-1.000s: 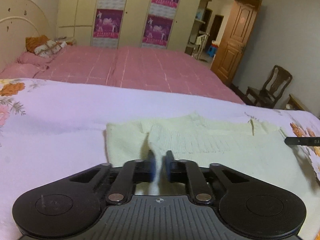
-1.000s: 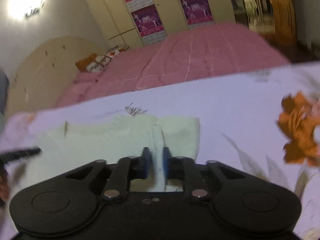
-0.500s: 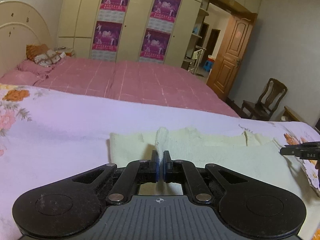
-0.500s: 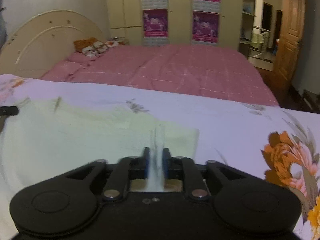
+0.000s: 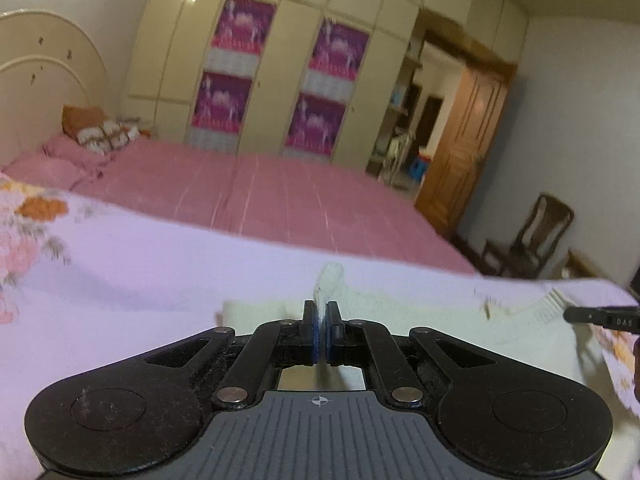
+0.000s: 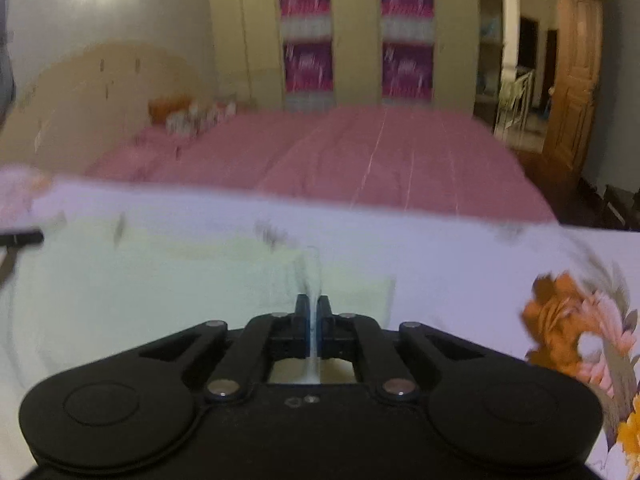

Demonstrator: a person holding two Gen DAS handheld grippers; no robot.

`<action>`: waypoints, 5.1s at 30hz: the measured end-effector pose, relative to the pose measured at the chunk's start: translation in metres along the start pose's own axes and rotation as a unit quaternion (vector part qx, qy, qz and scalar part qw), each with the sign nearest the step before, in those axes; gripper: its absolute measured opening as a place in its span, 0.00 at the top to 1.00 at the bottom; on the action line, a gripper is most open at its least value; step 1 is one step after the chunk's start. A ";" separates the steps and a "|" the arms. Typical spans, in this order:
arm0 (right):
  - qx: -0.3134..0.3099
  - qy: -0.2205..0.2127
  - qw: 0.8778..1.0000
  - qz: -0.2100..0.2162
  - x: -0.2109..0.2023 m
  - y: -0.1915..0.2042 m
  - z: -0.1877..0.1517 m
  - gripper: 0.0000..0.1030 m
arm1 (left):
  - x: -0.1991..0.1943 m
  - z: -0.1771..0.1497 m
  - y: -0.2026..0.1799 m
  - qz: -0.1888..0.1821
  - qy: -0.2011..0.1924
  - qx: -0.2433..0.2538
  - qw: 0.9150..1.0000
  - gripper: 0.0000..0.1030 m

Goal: Fold small clothes

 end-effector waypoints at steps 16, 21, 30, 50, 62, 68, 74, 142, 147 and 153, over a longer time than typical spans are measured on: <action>-0.035 -0.003 0.999 -0.013 0.021 0.034 0.000 0.79 | 0.016 0.001 -0.044 0.030 0.018 -0.008 0.999 0.45; -0.070 0.038 0.995 0.052 0.045 0.094 -0.006 0.77 | 0.047 -0.020 -0.114 -0.016 0.078 0.067 0.995 0.36; -0.030 0.049 0.995 -0.078 0.035 -0.009 -0.012 0.70 | 0.023 -0.030 -0.031 0.058 0.068 0.041 0.995 0.36; -0.052 0.052 0.997 -0.020 -0.032 0.051 -0.053 0.65 | -0.052 -0.083 -0.113 0.061 0.071 0.116 0.989 0.36; -0.064 0.066 0.994 0.053 -0.087 0.135 -0.104 0.68 | -0.103 -0.128 -0.160 0.055 0.084 0.096 0.990 0.36; -0.091 0.060 0.994 0.023 -0.092 0.147 -0.101 0.68 | -0.115 -0.124 -0.163 0.078 0.078 0.068 0.992 0.36; -0.087 0.072 0.994 0.007 -0.087 0.142 -0.104 0.70 | -0.121 -0.129 -0.148 0.104 0.087 0.082 0.987 0.36; 0.055 0.020 0.995 0.082 -0.068 0.105 -0.053 0.95 | -0.110 -0.163 -0.045 0.018 -0.044 -0.419 0.907 0.53; 0.047 0.021 0.996 0.079 -0.048 0.111 -0.049 0.95 | -0.089 -0.166 -0.038 0.036 -0.027 -0.429 0.902 0.91; 0.025 0.022 0.997 0.073 -0.033 0.122 -0.045 0.95 | -0.090 -0.153 -0.038 -0.009 -0.062 -0.428 0.902 0.94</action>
Point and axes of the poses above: each gripper's, at about its wrist camera, not at the fingertips, and x roughly the way its jaws point, y to its left, z to its top, the point moved 2 cm from there along x, roughly the way its jaws point, and after that the axes turned 1 degree about -z, right-handed, at the moved point
